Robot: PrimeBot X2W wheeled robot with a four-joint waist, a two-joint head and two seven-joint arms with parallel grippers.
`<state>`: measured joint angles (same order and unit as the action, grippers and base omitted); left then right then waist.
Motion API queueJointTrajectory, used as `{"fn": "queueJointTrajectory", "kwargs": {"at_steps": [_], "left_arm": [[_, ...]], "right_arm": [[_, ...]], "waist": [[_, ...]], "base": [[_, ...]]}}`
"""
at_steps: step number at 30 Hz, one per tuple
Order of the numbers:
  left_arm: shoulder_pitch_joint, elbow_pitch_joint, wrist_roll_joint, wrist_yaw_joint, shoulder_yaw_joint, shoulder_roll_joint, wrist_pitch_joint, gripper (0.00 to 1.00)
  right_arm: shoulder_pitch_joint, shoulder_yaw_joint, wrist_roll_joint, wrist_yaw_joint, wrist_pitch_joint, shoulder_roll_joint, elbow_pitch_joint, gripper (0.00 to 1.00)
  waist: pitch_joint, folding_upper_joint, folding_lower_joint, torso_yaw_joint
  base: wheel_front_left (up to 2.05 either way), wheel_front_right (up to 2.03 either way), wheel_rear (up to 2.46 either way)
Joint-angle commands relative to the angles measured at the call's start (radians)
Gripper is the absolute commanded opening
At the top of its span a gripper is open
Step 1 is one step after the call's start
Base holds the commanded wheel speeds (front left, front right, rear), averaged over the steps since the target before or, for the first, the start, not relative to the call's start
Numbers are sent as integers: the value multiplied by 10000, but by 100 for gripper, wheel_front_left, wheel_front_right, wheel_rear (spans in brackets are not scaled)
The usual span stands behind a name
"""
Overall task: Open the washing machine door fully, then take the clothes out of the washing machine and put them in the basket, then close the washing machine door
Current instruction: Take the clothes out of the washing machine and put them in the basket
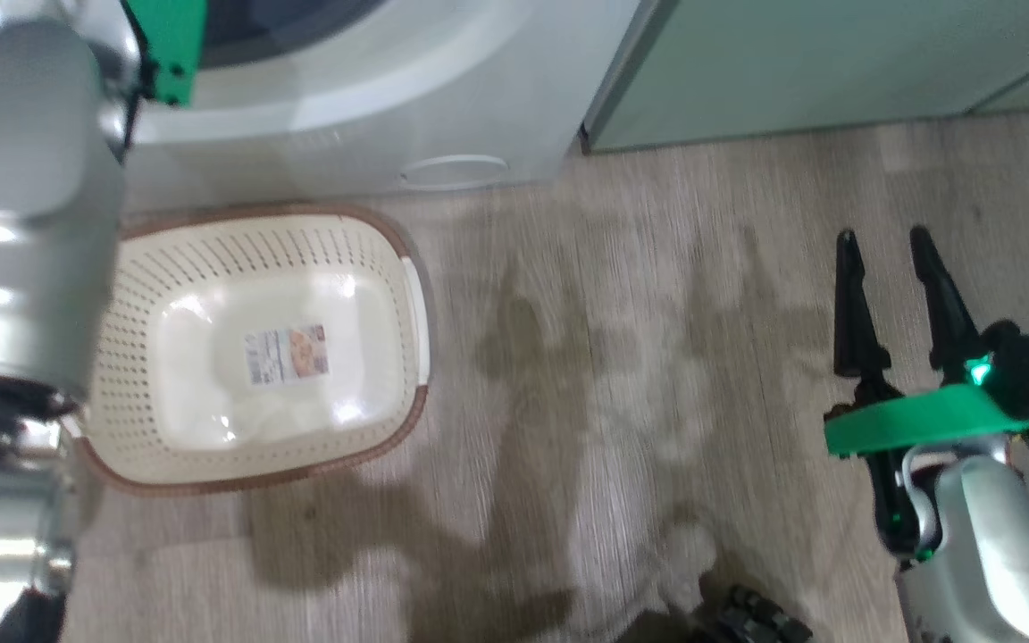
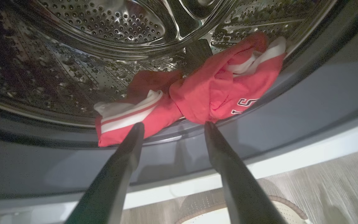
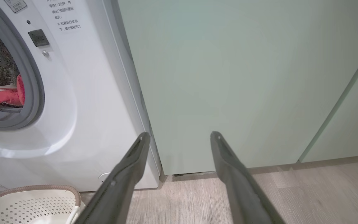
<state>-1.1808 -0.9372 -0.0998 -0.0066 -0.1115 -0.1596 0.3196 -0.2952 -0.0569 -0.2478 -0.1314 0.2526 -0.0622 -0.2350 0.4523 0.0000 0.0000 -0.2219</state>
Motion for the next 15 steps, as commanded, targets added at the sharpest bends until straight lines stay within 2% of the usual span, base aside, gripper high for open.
{"fn": "queueJointTrajectory", "kwargs": {"at_steps": [1,15], "left_arm": [[-448,234,-113,120,96,-476,86,100],[-2643,-863,-679,423,-402,-1455,574,100]], "right_arm": [[-127,-227,-91,7,92,60,350,100],[-927,-236,-168,7,92,114,646,100]], "waist": [[510,0,0,-176],[2097,0,0,-506]], "base": [[0,0,0],[0,0,0]]}}
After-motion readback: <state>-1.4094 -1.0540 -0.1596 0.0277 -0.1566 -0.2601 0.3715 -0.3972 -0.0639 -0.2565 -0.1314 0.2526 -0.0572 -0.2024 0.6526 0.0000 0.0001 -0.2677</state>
